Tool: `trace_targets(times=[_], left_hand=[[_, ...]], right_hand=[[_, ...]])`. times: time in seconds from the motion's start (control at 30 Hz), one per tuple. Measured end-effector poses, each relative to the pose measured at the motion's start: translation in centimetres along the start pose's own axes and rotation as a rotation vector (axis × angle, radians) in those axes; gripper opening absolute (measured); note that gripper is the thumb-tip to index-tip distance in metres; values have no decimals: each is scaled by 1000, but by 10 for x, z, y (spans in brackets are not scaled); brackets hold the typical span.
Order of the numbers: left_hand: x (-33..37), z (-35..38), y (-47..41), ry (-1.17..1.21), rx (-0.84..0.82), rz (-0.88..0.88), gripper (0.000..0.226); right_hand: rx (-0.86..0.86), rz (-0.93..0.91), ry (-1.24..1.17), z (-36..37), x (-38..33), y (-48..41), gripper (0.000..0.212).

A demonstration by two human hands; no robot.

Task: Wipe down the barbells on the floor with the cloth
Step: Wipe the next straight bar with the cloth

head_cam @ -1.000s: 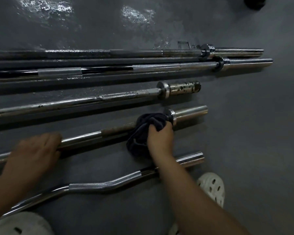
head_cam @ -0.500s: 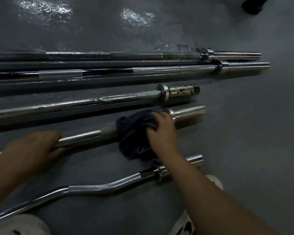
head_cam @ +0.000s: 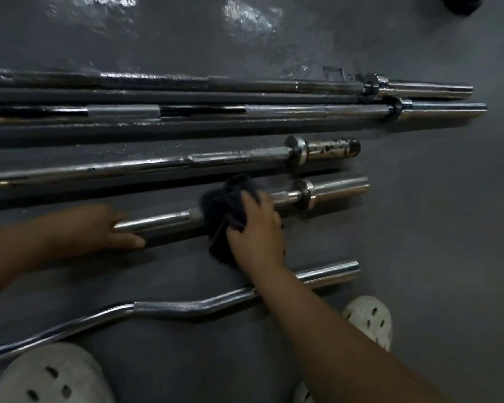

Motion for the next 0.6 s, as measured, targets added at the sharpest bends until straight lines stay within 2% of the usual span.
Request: trace_targets(times=[0.03, 0.07, 0.1, 0.13, 0.17, 0.2, 0.23, 0.27, 0.3, 0.33, 0.37, 0.43, 0.5, 0.53, 0.57, 0.6], left_hand=[[8, -8, 1, -47, -4, 14, 55], [14, -20, 4, -189, 77, 41, 53], [25, -25, 12, -364, 228, 102, 51], [44, -25, 23, -433, 386, 181, 49], [52, -21, 29, -414, 481, 217, 49], [54, -17, 24, -346, 434, 192, 53], [42, -12, 13, -248, 268, 103, 61], [29, -6, 4, -136, 69, 14, 68], [21, 0, 1, -23, -125, -63, 75], [18, 3, -2, 44, -225, -86, 77], [20, 0, -5, 52, -238, -79, 72], [29, -16, 1, -172, 1, 4, 47], [63, -20, 25, -346, 356, 148, 34], [70, -20, 27, -321, 424, 165, 32], [61, -16, 18, -285, 319, 99, 37], [46, -8, 5, -218, 135, 20, 49]], right_hand=[[-90, -138, 37, 9, -16, 6, 70], [-121, -238, 71, 6, -21, 4, 70], [-77, -268, 89, -7, -12, -7, 67], [29, -194, 101, -25, 10, -23, 63], [150, -28, 76, -46, 42, -38, 60], [234, 155, 33, -59, 71, -41, 61], [259, 289, 19, -56, 82, -34, 64], [247, 326, 24, -42, 69, -22, 69], [221, 271, 36, -28, 43, -7, 72], [187, 174, 39, -14, 17, 7, 71], [136, 70, 49, -3, -5, 18, 66], [92, -101, 88, -10, -20, 14, 49], [283, -72, 127, -53, 12, -18, 34], [400, 27, 87, -75, 36, -33, 32], [458, 146, 13, -87, 53, -40, 34], [457, 256, -37, -84, 57, -41, 37]])
Point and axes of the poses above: each hand's wrist, its own y-axis away from the middle knuckle, its own z-axis out of the palm, x = y × z, the point moved 10 cm from there along -y, towards the middle knuckle, and after that the axes turned 15 degrees about z, right-handed, at the moved point
